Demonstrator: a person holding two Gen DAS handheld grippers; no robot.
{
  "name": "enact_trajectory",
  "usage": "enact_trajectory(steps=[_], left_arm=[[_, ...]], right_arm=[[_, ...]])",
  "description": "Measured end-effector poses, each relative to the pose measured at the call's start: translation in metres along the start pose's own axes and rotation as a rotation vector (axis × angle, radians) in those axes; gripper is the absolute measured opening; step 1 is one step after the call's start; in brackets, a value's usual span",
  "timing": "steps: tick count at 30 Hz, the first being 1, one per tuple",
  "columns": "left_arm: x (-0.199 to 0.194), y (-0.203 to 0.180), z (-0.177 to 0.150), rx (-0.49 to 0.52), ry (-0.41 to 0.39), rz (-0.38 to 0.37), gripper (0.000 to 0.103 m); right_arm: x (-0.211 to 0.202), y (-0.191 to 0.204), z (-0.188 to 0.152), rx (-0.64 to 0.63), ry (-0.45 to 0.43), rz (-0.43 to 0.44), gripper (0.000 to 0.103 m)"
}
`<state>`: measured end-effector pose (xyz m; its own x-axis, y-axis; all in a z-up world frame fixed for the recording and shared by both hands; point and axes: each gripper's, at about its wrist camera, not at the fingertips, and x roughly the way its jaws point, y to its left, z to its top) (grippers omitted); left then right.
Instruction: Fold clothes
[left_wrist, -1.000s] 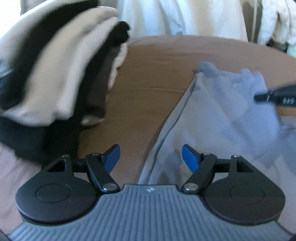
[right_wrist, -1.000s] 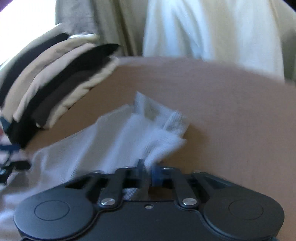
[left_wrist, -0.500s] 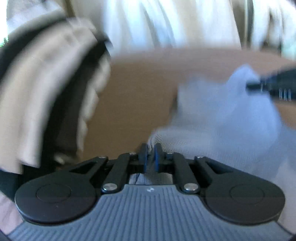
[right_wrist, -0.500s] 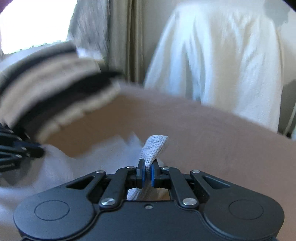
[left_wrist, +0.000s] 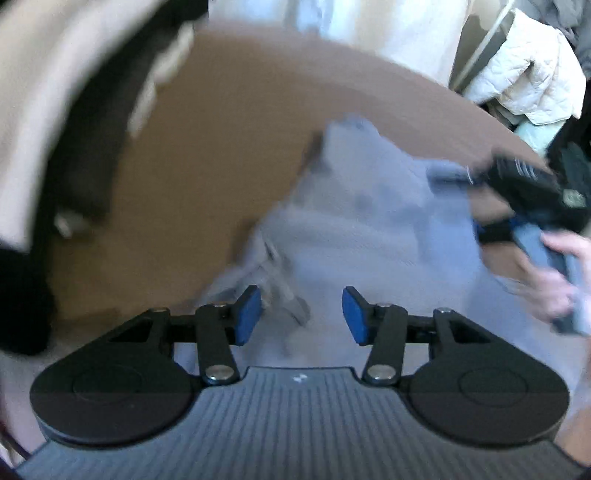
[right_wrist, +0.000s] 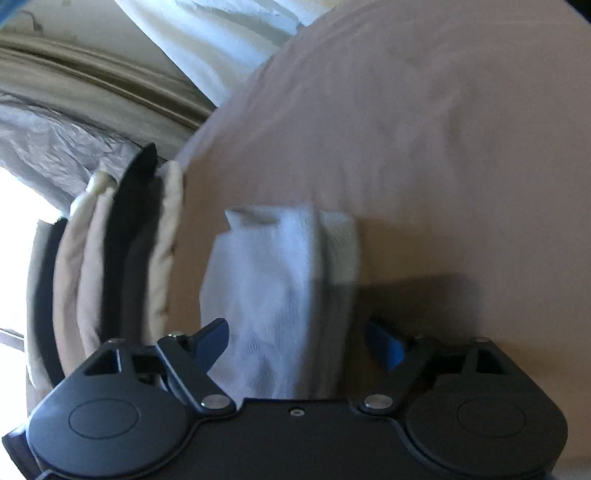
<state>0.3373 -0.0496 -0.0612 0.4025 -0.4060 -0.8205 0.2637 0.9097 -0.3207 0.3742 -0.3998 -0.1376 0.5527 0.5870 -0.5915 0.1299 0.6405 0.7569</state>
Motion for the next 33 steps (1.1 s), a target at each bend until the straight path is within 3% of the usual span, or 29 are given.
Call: enact_trajectory(steps=[1,2,3,4,6,7,10,11,12,13,14,16,19,20,22,23,24,25,26,29,33], left_arm=[[0.002,-0.003,-0.003,0.009,0.007,0.011,0.047],[0.003,-0.007,-0.006,0.019,0.014,0.023,0.047],[0.005,-0.01,-0.009,0.041,0.014,0.042,0.047],[0.007,-0.012,-0.011,0.054,0.016,0.063,0.047],[0.005,-0.011,-0.017,0.046,0.012,0.087,0.047],[0.003,-0.01,-0.02,0.035,0.006,0.093,0.047],[-0.008,-0.001,-0.028,-0.027,-0.049,0.091,0.047],[-0.017,0.004,-0.033,-0.078,-0.107,0.092,0.048],[-0.025,0.011,-0.042,-0.141,-0.179,0.099,0.057],[-0.034,0.017,-0.052,-0.203,-0.249,0.106,0.06],[-0.037,0.023,-0.062,-0.244,-0.26,0.109,0.061],[-0.042,0.033,-0.082,-0.31,-0.261,0.091,0.061],[-0.054,0.044,-0.106,-0.382,-0.233,0.017,0.061],[-0.061,0.046,-0.111,-0.389,-0.234,0.004,0.061],[-0.074,0.042,-0.116,-0.365,-0.233,0.0,0.061],[-0.08,0.038,-0.119,-0.338,-0.241,0.0,0.061],[-0.086,0.036,-0.124,-0.321,-0.246,-0.009,0.061],[-0.09,0.034,-0.128,-0.306,-0.251,-0.019,0.062],[-0.09,0.032,-0.129,-0.3,-0.253,-0.044,0.062],[-0.087,0.03,-0.129,-0.286,-0.257,-0.107,0.062],[-0.082,0.027,-0.126,-0.274,-0.26,-0.172,0.062]], right_arm=[[0.002,0.002,0.006,-0.007,-0.031,0.043,0.091],[0.005,0.006,0.01,-0.031,-0.054,0.064,0.084],[0.01,0.011,0.013,-0.078,-0.066,0.057,0.069],[0.015,0.018,0.014,-0.158,-0.056,0.025,0.015],[0.02,0.036,0.008,-0.318,-0.045,-0.027,0.011],[0.013,0.046,0.001,-0.399,-0.081,-0.016,0.011],[-0.028,0.083,-0.036,-0.635,-0.179,0.116,0.01],[-0.041,0.1,-0.057,-0.769,-0.195,0.121,0.01],[-0.057,0.12,-0.091,-0.96,-0.199,0.11,0.01],[-0.071,0.131,-0.124,-1.109,-0.188,0.109,0.01],[-0.083,0.138,-0.157,-1.239,-0.167,0.119,0.011],[-0.093,0.128,-0.216,-1.365,-0.052,0.164,0.012],[-0.075,0.093,-0.27,-1.447,0.149,0.008,0.015],[-0.07,0.08,-0.283,-1.459,0.197,-0.049,0.017],[-0.078,0.065,-0.292,-1.414,0.155,-0.073,0.023],[-0.083,0.063,-0.293,-1.364,0.124,-0.069,0.037],[-0.088,0.068,-0.29,-1.267,0.116,-0.047,0.046],[-0.096,0.064,-0.281,-1.143,0.112,-0.004,0.061],[-0.106,0.056,-0.274,-1.02,0.105,0.049,0.066],[-0.126,0.036,-0.256,-0.725,0.118,0.169,0.066],[-0.13,0.028,-0.231,-0.498,0.117,0.148,0.072]])
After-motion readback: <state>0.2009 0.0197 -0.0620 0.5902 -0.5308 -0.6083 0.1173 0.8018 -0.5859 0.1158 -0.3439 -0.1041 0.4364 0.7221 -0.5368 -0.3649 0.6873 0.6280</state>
